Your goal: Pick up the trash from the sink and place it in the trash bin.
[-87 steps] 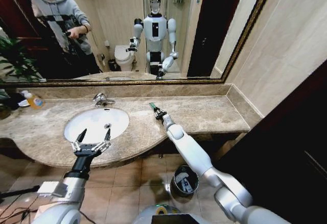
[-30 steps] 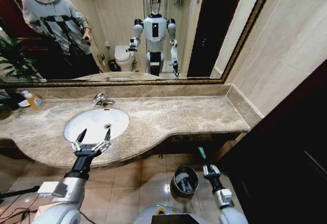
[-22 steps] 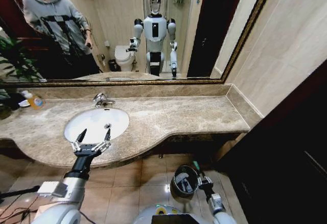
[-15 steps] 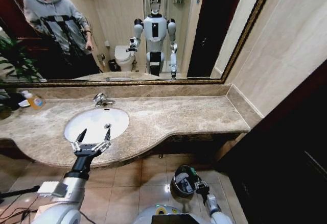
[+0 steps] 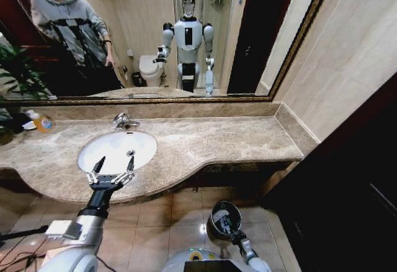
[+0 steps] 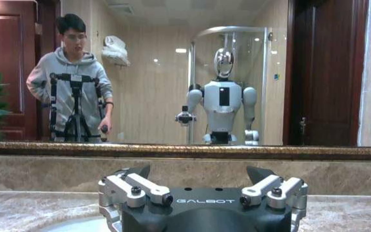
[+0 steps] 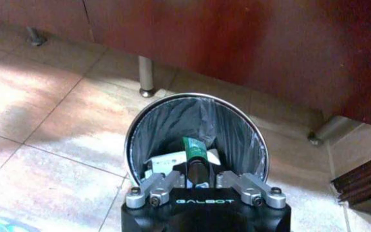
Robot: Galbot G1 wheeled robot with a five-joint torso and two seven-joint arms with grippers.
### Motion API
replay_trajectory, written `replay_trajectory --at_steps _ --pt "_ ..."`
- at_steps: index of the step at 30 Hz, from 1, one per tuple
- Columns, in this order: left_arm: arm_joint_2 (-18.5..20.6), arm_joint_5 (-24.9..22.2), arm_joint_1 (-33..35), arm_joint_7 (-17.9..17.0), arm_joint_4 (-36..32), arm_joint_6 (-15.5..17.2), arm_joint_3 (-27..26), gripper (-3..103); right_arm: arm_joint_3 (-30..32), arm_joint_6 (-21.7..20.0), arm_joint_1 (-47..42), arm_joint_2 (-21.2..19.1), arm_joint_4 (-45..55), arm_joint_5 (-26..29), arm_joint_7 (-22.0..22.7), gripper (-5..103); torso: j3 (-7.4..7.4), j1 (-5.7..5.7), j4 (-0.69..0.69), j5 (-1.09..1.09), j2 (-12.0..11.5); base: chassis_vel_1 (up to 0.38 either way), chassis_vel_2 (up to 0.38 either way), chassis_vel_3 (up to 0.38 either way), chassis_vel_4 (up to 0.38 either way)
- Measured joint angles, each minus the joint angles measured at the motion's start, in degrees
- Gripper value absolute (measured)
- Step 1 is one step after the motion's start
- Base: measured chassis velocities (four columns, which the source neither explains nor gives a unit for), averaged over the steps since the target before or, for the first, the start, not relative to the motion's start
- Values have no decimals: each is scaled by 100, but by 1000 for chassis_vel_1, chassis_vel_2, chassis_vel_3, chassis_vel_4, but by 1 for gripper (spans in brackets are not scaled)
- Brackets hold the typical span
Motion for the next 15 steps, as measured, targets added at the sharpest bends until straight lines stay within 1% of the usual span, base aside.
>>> replay_trajectory --at_steps 5,6,8,10,11,13,14,15 --pt "0 1 0 0 0 0 0 100 -11 7 81 -26 -103 -8 29 20 0 0 -1 0 0 0 0 0 0" --pt "0 0 0 0 0 0 0 100 -22 -15 73 -37 -95 -8 48 17 0 0 0 0 0 0 0 0 0" --pt "0 0 0 0 0 0 0 100 -27 -27 68 -43 -89 -8 55 17 0 0 -1 0 0 0 0 0 0" --pt "0 0 0 0 0 0 0 100 -38 -50 50 -59 -64 -28 119 26 0 0 -1 0 0 0 0 0 0" --pt "0 0 0 0 0 0 0 100 -38 -50 50 -59 -64 -28 119 26 0 0 -1 0 0 0 0 0 0" --pt "0 0 0 0 0 0 0 100 -44 -54 38 -61 -44 -36 161 37 0 0 -1 0 0 0 0 0 0" --pt "0 1 0 0 0 0 0 100 -46 -54 35 -61 -42 -39 176 37 0 0 -1 0 0 0 0 0 0" --pt "0 0 0 0 0 0 0 100 -48 -54 28 -59 -40 -44 208 42 0 0 -1 0 0 0 0 0 0"
